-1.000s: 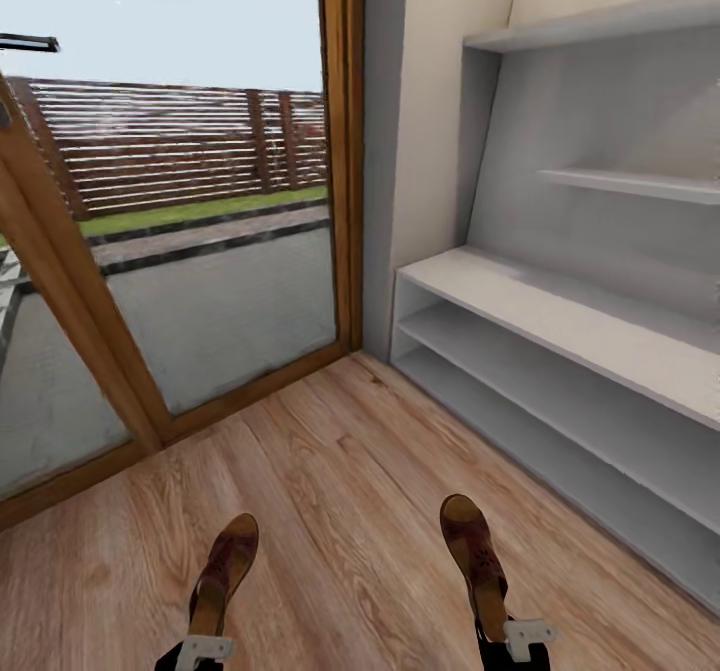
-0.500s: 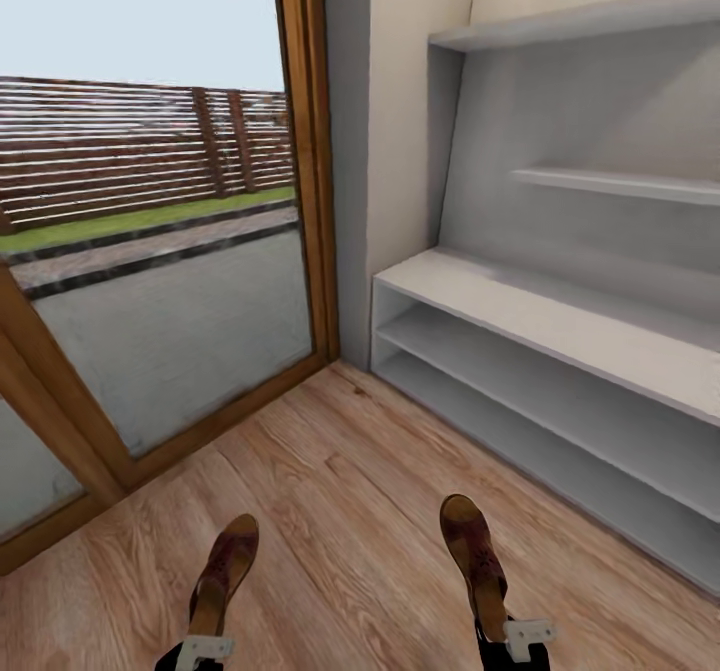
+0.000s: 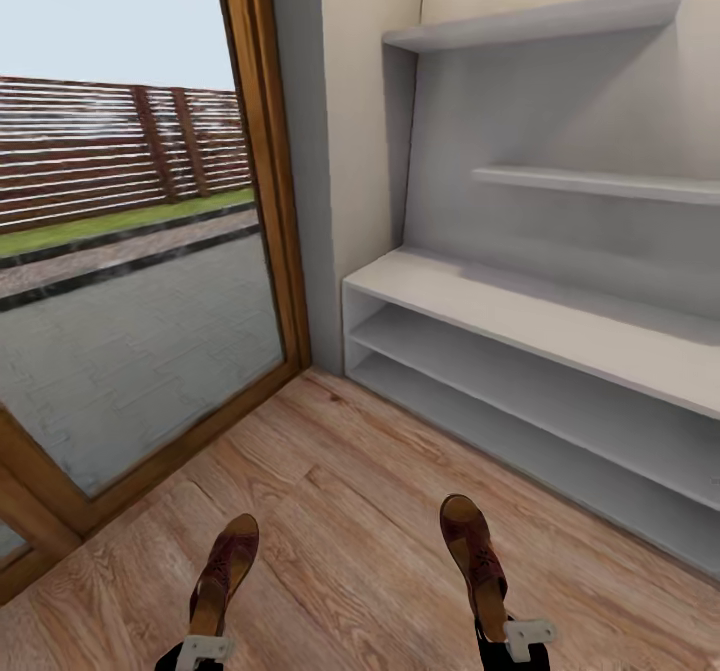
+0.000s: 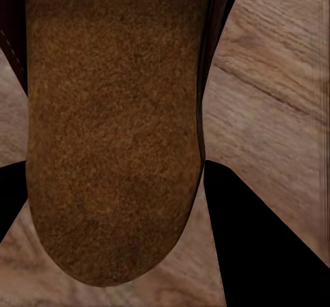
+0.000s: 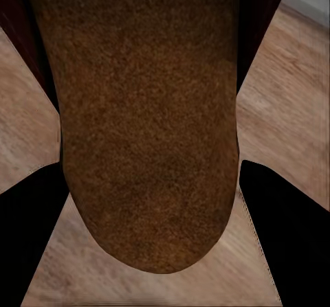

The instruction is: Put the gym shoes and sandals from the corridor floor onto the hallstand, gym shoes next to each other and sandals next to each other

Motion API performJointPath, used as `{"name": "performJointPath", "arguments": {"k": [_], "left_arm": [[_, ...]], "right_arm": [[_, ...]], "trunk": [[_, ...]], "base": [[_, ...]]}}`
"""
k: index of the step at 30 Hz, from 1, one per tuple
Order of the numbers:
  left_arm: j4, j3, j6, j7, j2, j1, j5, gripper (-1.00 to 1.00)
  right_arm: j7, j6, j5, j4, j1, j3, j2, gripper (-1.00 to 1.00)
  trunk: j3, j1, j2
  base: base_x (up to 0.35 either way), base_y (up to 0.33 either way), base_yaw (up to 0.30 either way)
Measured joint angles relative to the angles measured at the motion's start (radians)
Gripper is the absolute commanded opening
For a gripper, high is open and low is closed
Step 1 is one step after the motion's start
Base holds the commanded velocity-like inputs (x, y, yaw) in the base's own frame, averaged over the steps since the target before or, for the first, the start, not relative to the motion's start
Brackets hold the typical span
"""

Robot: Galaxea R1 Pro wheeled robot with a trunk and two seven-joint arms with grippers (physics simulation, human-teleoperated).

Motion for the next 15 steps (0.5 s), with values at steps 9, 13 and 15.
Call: {"name": "performJointPath", "arguments": {"k": [9,13,15], "left_arm": [[0.000,0.000,0.000,-0.001,0.000,0.001,0.000,-1.00],[0.000,0.002,0.001,0.000,0.000,0.000,0.001,-1.00],[-0.001,0.004,0.001,0.001,0.001,0.000,0.012,-1.00]], "right_arm": [[0.000,0.000,0.000,0.000,0.000,0.000,0.001,-1.00],[0.000,0.000,0.000,0.000,0.000,0.000,0.001,-1.00],[0.000,0.000,0.000,0.000,0.000,0.000,0.001,-1.00]], "trunk": [[0.000,0.000,0.000],[0.000,0.000,0.000],[0.000,0.000,0.000]], "base": [[0.001,0.001,-0.264],[0.000,0.000,-0.264],[0.000,0.000,-0.264]]}}
